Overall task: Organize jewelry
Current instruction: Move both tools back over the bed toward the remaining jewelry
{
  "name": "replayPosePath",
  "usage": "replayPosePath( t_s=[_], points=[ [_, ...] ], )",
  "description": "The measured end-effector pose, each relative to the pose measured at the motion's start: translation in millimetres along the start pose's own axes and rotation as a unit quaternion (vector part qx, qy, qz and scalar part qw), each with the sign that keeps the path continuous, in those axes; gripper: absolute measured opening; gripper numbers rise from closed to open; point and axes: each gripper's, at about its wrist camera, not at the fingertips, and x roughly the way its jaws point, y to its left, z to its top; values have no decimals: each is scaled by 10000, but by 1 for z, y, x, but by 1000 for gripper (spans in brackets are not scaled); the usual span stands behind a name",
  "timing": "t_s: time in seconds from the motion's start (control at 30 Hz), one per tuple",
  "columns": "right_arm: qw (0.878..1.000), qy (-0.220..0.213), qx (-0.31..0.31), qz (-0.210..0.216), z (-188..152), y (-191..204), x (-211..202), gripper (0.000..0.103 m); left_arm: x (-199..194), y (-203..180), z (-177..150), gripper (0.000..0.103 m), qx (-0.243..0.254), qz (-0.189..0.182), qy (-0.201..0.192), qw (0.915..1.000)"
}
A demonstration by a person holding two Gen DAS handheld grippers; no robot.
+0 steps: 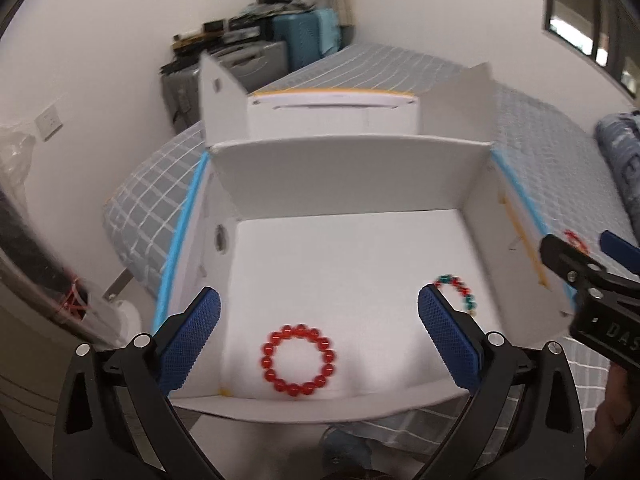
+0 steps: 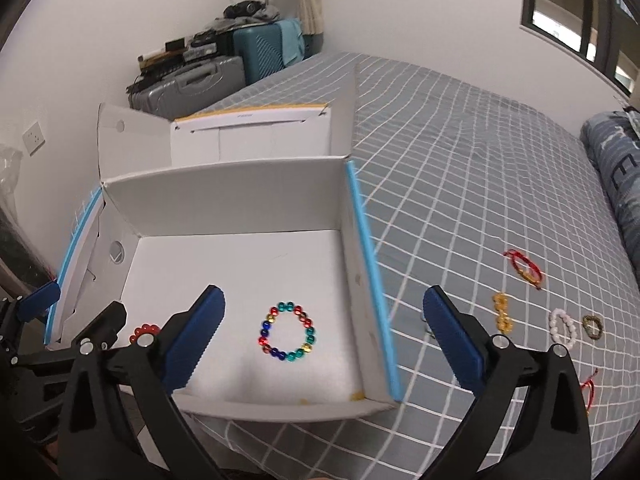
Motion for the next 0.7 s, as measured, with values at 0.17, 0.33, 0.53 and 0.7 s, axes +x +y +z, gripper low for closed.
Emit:
replayPosePath(
  t_s=[0.17, 0.33, 0.53, 0.7],
  points=[
    [9996, -160, 181, -146, -13, -34, -28, 95, -18, -32, -6, 97, 205, -214, -185, 9994],
    [9977, -387, 355, -439, -21, -81, -59, 95, -34, -77, -6, 97, 491, -487, -338, 9970],
    [9942, -486, 444, -848, -36, -139, -82, 95, -43, -136, -3, 97, 778, -794, -410, 9930],
    [9914, -409, 644, -1066, -53, -187, -87, 95, -41, -189, 0, 97, 1056, -1089, -389, 9877]
  ],
)
